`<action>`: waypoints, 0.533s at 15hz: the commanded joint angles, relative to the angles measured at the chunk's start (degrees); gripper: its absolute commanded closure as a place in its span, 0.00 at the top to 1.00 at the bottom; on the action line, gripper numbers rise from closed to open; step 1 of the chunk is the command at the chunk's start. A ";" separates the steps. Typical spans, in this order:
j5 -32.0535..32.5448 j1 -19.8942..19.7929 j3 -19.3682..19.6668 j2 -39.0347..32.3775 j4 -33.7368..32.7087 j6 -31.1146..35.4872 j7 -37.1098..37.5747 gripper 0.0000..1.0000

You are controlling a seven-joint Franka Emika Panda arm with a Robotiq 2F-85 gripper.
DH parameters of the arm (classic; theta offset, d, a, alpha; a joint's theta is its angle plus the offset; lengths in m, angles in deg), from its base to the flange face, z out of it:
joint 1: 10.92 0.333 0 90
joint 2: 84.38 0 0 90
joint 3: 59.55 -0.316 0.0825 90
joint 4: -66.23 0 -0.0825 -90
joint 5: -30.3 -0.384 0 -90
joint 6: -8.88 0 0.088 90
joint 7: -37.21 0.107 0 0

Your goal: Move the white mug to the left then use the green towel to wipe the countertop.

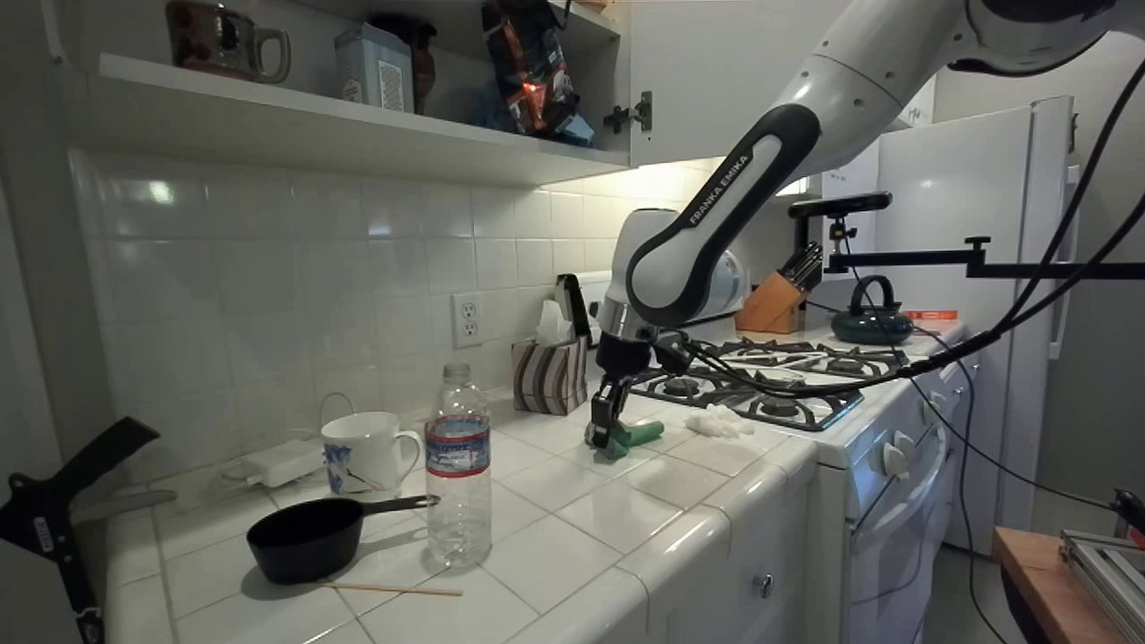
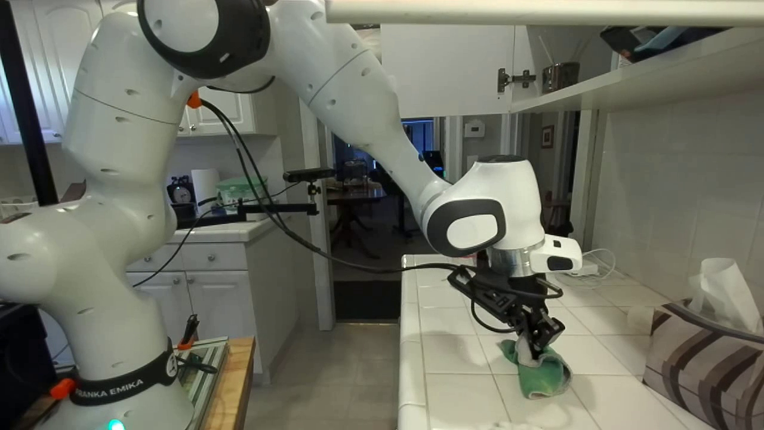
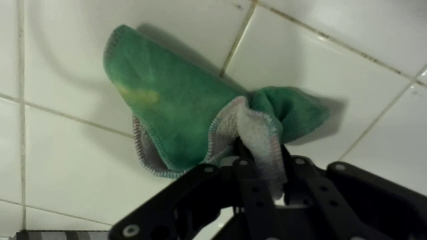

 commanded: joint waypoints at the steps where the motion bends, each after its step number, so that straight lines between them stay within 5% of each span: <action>1: -3.05 -1.15 2.36 -4.24 2.42 2.54 0.32 0.05; 6: -3.43 0.34 5.91 -1.81 5.13 2.37 7.23 0.05; 7: -3.57 1.66 3.53 0.61 1.14 1.25 6.23 0.18; 8: -3.62 1.66 3.90 0.80 1.45 1.41 6.88 0.18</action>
